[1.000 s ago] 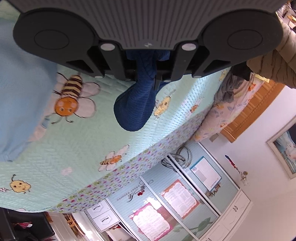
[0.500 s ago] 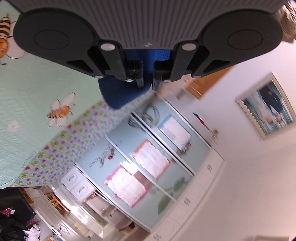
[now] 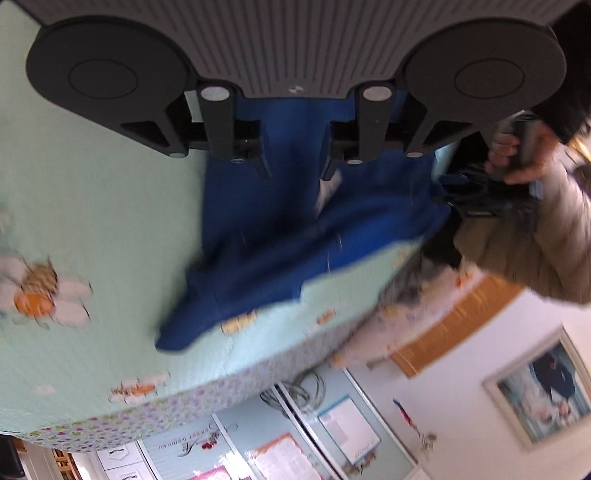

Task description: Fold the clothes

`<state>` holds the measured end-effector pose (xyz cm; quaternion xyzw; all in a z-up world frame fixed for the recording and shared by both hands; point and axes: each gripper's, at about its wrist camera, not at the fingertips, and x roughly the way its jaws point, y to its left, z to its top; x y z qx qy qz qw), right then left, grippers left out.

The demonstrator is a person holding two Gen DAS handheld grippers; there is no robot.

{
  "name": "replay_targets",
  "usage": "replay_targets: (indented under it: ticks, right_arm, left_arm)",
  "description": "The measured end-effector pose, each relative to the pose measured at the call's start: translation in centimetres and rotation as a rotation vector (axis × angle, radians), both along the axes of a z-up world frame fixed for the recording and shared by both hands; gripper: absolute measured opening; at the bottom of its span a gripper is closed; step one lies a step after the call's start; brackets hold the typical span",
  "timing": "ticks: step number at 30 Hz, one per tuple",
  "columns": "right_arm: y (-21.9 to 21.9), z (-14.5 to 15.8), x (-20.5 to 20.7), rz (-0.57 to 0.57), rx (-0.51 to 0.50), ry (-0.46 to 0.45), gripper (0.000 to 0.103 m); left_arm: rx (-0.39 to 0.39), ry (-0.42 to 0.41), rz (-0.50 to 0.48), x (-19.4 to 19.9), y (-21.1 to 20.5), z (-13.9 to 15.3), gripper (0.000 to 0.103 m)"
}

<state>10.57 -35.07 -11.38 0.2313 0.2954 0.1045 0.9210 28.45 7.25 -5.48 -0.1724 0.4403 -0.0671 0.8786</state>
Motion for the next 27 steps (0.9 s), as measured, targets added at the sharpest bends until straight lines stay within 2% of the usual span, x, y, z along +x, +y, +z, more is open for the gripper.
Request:
replay_targets:
  ticks: [3, 4, 6, 8, 11, 13, 17, 19, 23, 26, 27]
  right_arm:
    - [1.7, -1.2, -2.5, -0.009, -0.050, 0.004, 0.049]
    - [1.9, -1.6, -3.3, -0.015, -0.026, 0.002, 0.050]
    - [1.2, -2.6, -4.0, -0.032, 0.110, 0.002, 0.050]
    - [0.0, -4.1, -4.2, -0.082, 0.295, 0.027, 0.050]
    - [-1.8, -6.3, -4.2, -0.156, 0.568, 0.068, 0.051]
    - [-2.3, -7.1, -4.1, -0.173, 0.676, 0.078, 0.051]
    - [-2.4, -7.8, -3.8, -0.218, 0.758, 0.087, 0.051]
    - [-2.5, -8.3, -3.7, -0.250, 0.786, 0.096, 0.051]
    - [-2.1, -8.6, -3.7, -0.282, 0.808, 0.090, 0.051]
    - [-2.2, -9.0, -3.1, -0.293, 0.816, 0.083, 0.053]
    - [-2.3, -9.0, -2.9, -0.296, 0.819, 0.077, 0.056]
  left_arm:
    - [0.131, -0.086, -0.064, -5.4, -0.9, -1.0, 0.073]
    - [0.177, -0.114, -0.082, -7.1, -1.3, -1.3, 0.078]
    - [0.229, -0.136, -0.120, -9.1, -2.1, -2.1, 0.079]
    - [0.233, -0.138, -0.154, -9.8, -2.5, -2.5, 0.079]
    - [0.217, -0.109, -0.122, -10.0, -2.7, -3.1, 0.079]
    - [0.214, -0.097, -0.095, -9.9, -3.0, -3.6, 0.079]
    - [0.219, -0.103, -0.102, -8.9, -3.9, -4.8, 0.079]
    - [0.265, -0.122, -0.111, -8.5, -4.7, -5.1, 0.079]
    - [0.508, -0.190, -0.148, -8.7, -7.1, -6.0, 0.081]
    - [0.614, -0.251, -0.162, -8.7, -8.3, -6.4, 0.086]
    - [0.645, -0.270, -0.159, -8.5, -8.7, -6.6, 0.091]
